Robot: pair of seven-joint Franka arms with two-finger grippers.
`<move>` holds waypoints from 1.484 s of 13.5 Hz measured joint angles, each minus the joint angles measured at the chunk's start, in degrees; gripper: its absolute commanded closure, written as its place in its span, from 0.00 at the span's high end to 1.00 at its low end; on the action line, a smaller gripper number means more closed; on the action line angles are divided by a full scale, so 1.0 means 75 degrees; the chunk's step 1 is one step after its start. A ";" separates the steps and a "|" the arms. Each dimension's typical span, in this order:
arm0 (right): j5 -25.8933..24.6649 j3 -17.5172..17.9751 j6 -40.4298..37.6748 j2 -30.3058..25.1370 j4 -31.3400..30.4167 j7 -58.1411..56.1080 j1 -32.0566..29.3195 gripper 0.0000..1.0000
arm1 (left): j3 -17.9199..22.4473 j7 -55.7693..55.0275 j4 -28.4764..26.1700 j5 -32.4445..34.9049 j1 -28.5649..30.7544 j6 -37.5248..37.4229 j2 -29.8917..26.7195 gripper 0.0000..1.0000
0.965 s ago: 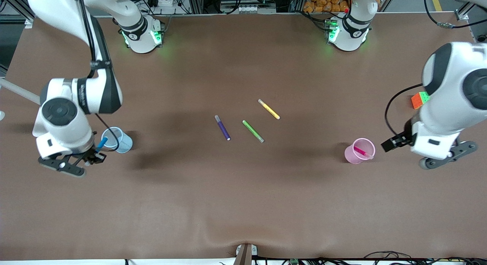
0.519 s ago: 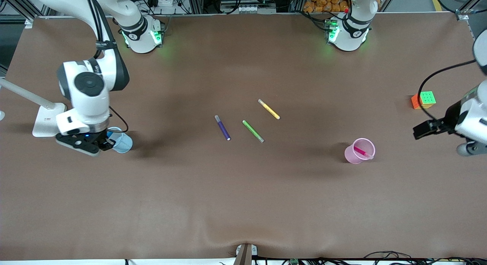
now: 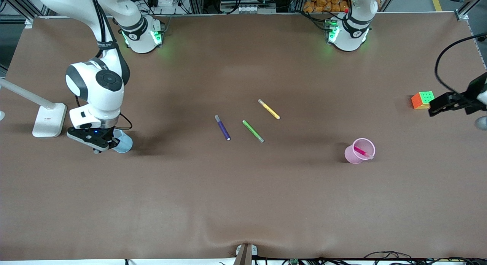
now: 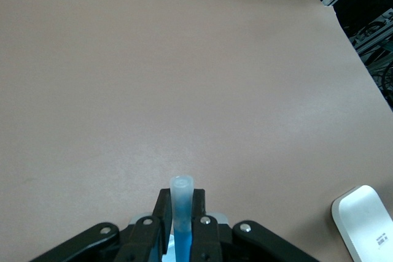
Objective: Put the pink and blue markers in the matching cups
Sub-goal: 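Lower the blue marker into the light blue cup with the right gripper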
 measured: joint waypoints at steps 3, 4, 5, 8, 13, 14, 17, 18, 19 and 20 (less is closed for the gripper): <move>-0.0006 0.0001 0.0097 0.0035 -0.0053 0.0336 -0.0002 0.00 | -0.0003 0.0061 0.0024 -0.0077 0.0084 -0.0339 -0.0352 1.00; -0.0006 0.0001 0.0123 0.0060 -0.0069 0.0384 -0.0002 0.00 | -0.0008 0.0063 0.0024 -0.0157 0.0083 -0.0447 -0.0451 1.00; -0.0007 -0.0001 0.0187 0.0086 -0.0086 0.0405 -0.0003 0.00 | -0.0007 0.0063 0.0024 -0.0272 0.0083 -0.0530 -0.0528 1.00; -0.0007 -0.0005 0.0420 0.0195 -0.0214 0.0488 -0.0013 0.05 | 0.0014 0.0063 0.0024 -0.0414 0.0103 -0.0774 -0.0680 1.00; -0.0058 -0.0023 0.0444 0.0267 -0.0324 0.0469 -0.0120 1.00 | 0.0023 0.0063 0.0023 -0.0590 0.0178 -0.1133 -0.0892 1.00; -0.0088 -0.0030 0.0465 0.0267 -0.0316 0.0340 -0.0175 1.00 | 0.0023 0.0063 0.0023 -0.0592 0.0178 -0.1186 -0.0917 1.00; -0.0095 -0.0033 0.0466 0.0266 -0.0093 0.0101 -0.0266 1.00 | 0.0023 0.0063 0.0023 -0.0596 0.0179 -0.1229 -0.0929 1.00; -0.0087 -0.0035 0.0401 0.0266 0.0014 0.0015 -0.0306 1.00 | 0.0023 0.0063 0.0023 -0.0596 0.0179 -0.1231 -0.0929 1.00; 0.0003 -0.0038 0.0294 0.0265 0.0116 -0.0106 -0.0379 1.00 | 0.0024 0.0063 0.0023 -0.0596 0.0180 -0.1232 -0.0931 1.00; 0.0342 -0.0037 0.0139 0.0265 0.0223 -0.0346 -0.0434 1.00 | 0.0025 0.0063 0.0023 -0.0596 0.0183 -0.1233 -0.0936 1.00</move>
